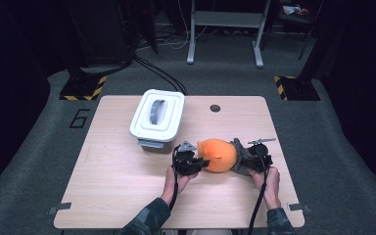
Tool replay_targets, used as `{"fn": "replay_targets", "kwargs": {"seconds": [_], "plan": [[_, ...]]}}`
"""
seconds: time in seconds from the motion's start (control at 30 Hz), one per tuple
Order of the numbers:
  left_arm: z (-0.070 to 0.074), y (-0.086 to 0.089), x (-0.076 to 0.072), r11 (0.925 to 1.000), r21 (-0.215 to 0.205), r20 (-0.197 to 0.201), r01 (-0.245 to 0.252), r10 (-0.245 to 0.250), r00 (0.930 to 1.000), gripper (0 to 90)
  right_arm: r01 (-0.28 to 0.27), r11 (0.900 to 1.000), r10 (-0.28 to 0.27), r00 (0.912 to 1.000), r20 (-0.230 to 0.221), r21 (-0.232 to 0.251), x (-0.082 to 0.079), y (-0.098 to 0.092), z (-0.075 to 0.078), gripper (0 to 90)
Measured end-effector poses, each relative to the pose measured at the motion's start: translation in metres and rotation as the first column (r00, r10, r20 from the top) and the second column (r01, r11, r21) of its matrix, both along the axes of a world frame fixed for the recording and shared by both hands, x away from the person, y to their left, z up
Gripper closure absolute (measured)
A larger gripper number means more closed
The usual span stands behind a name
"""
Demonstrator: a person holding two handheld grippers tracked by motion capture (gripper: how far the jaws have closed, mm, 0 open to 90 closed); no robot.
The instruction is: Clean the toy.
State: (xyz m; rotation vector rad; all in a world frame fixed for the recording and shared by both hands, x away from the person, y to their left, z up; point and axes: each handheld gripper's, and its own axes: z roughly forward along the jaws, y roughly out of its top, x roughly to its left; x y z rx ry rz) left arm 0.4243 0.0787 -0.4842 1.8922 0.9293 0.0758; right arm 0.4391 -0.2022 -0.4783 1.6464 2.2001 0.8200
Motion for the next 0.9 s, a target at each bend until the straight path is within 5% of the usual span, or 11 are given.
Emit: {"fn": "replay_targets", "kwargs": {"seconds": [0.17, 0.4, 0.5, 0.67, 0.9], "plan": [[-0.001, 0.001, 0.0, 1.0, -0.002, 0.0, 0.001, -0.001, 1.0, 79.9, 0.003, 0.999, -0.007, 0.9961, 0.087, 0.041, -0.014, -0.009, 0.028, 78.8], [0.0, 0.001, 0.0, 1.0, 0.002, 0.005, 0.001, -0.001, 1.0, 79.8, -0.106, 0.992, 0.093, 0.9804, 0.174, 0.067, -0.028, 0.009, 0.067, 78.8], [0.0, 0.001, 0.0, 1.0, 0.002, 0.006, 0.0, 0.0, 1.0, 79.6, -0.152, 0.988, 0.145, 0.9758, 0.164, 0.033, -0.024, 0.025, 0.064, 78.8], [-0.001, 0.001, -0.001, 0.9999, 0.015, 0.029, -0.001, 0.0, 0.9996, 75.3, -0.136, 0.99, 0.13, 0.9819, 0.137, 0.033, -0.016, 0.034, 0.053, 78.8], [-0.001, -0.003, -0.008, 0.9904, 0.138, 0.125, -0.001, -0.016, 0.992, 49.8, -0.135, 0.991, 0.131, 0.9822, 0.134, 0.022, -0.011, 0.031, 0.052, 78.8]]}}
